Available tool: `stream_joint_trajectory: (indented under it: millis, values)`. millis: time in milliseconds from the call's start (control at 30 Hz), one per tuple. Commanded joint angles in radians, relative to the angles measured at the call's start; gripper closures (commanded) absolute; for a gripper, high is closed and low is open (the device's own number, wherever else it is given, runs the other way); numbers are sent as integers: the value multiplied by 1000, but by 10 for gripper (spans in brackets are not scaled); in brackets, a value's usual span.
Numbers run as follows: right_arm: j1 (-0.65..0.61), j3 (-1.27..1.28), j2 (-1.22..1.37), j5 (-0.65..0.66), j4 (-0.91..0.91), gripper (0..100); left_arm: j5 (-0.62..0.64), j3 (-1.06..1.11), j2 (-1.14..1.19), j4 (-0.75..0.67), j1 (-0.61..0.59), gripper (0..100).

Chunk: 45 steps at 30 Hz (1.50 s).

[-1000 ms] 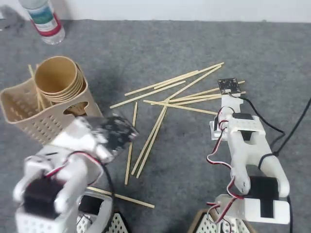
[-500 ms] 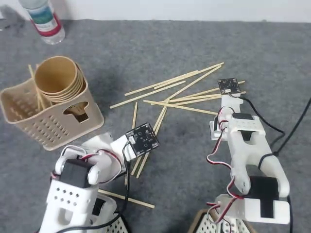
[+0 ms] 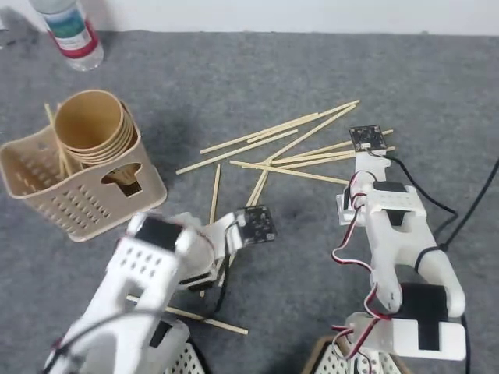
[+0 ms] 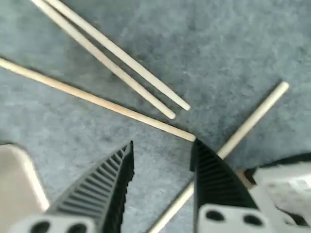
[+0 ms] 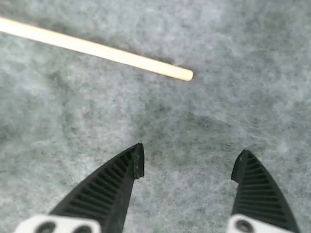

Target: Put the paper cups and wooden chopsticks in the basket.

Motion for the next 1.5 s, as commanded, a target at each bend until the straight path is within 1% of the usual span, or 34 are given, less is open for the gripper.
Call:
stream_joint_trajectory:
  millis: [0,67,167,267,400,467,533,633,800,933,1133,1167,1267,1333,1467]
  values:
    - [-7,-3,-38,-5,-15,700,-44,-102,199,-5,55,882]
    - [-7,-5,-38,-5,-15,700,-81,-105,198,35,120,889]
    - [-7,-5,-38,-5,-15,700,-94,-108,183,91,224,853]
    - [-7,-5,-38,-5,-15,700,-115,-110,186,135,288,819]
    - [-7,-5,-38,-5,-15,700,-132,-108,187,155,298,813]
    - [-7,-5,-38,-5,-15,700,-176,-110,189,157,298,812]
    - [-7,-5,-38,-5,-15,700,-190,-107,198,149,298,812]
    - [-7,-5,-38,-5,-15,700,-195,-108,275,147,298,812]
    - [-7,-6,-38,-5,-15,700,-196,-111,434,91,305,815]
    - [-7,-6,-38,-5,-15,700,-244,-117,502,54,319,815]
    - [-7,-6,-38,-3,-21,700,-239,-68,611,-141,321,815]
    - [-7,-6,-38,-3,-27,700,-230,-59,620,-164,321,816]
    - [-8,-6,-38,-3,-28,700,-147,-59,623,-201,322,817]
    - [-8,-6,-38,-3,-28,700,-121,-53,624,-218,328,817]
    - [-8,-6,-38,-3,-28,700,-80,-16,624,-221,422,823]
